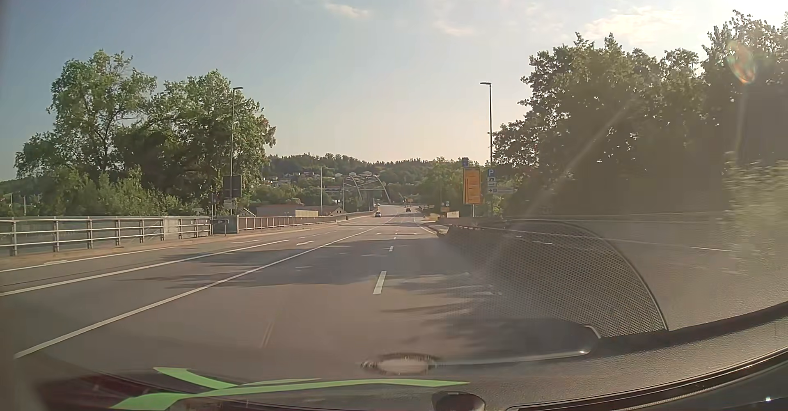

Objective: Follow the waypoints while adhering to traffic rules and regulations

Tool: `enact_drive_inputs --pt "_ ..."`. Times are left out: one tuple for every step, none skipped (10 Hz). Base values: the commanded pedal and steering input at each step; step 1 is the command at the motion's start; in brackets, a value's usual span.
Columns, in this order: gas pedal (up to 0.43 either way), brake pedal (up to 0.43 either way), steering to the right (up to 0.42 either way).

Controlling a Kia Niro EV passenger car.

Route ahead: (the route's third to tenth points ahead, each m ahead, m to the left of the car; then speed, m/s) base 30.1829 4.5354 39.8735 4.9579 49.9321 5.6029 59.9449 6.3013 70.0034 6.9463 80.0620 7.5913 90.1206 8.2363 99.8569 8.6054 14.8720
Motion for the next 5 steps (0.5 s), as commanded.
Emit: enact_drive_inputs --pt "0.059 0.000 -0.004" --pt "0.059 0.000 -0.004" --pt "0.059 0.000 -0.005" --pt "0.059 0.000 -0.008" --pt "0.059 0.000 -0.010"
